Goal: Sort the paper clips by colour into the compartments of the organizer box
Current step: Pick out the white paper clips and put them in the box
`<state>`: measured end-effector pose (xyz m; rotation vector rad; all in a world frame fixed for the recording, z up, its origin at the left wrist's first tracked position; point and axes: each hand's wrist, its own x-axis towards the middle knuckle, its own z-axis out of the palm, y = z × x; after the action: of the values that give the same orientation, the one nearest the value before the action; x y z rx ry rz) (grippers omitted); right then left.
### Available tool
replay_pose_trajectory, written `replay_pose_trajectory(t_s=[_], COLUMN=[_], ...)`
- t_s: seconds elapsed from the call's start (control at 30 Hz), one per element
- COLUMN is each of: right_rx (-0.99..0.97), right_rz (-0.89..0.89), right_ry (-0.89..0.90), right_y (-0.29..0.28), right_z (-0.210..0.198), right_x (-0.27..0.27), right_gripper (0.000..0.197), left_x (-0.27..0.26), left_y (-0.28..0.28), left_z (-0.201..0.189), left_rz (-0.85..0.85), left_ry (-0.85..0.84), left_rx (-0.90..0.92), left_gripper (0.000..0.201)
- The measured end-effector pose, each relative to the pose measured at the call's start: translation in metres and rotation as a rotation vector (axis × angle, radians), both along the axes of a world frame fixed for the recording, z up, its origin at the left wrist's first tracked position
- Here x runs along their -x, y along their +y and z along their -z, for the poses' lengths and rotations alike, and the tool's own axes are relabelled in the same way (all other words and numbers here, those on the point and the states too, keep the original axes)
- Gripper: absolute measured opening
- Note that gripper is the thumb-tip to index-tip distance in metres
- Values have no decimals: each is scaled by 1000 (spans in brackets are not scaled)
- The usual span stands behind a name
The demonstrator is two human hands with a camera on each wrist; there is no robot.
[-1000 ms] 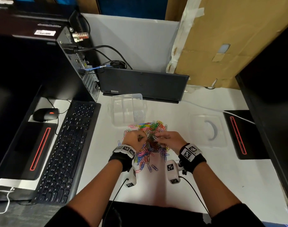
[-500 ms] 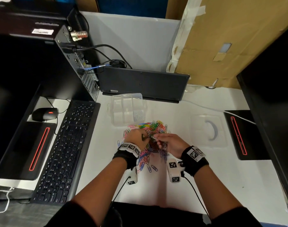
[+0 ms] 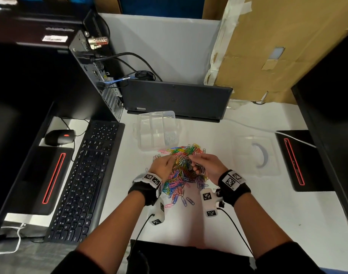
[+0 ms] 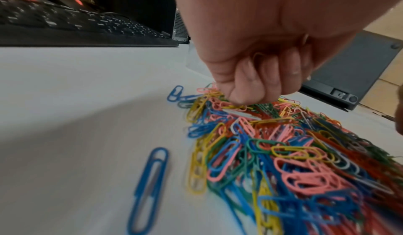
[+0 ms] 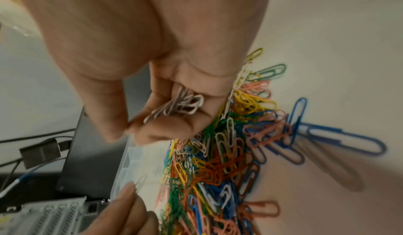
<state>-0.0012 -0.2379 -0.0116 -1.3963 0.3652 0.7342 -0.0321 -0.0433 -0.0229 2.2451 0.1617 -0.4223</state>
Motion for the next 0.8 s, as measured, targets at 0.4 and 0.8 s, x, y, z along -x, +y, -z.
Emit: replay_pose_trajectory(t_s=[0.4, 0.8], right_rx=[753, 769], right_rz=[-330, -298], right_ry=[-455, -475], right_y=[-4, -3], right_z=[6, 11], right_x=[3, 3], right_gripper=[20, 16], left_x=[12, 25], left_y=[-5, -14], left_z=[-2, -6], left_rz=[-104, 51], left_ry=[17, -58], left_rx=[164, -196], left_gripper=[33, 22])
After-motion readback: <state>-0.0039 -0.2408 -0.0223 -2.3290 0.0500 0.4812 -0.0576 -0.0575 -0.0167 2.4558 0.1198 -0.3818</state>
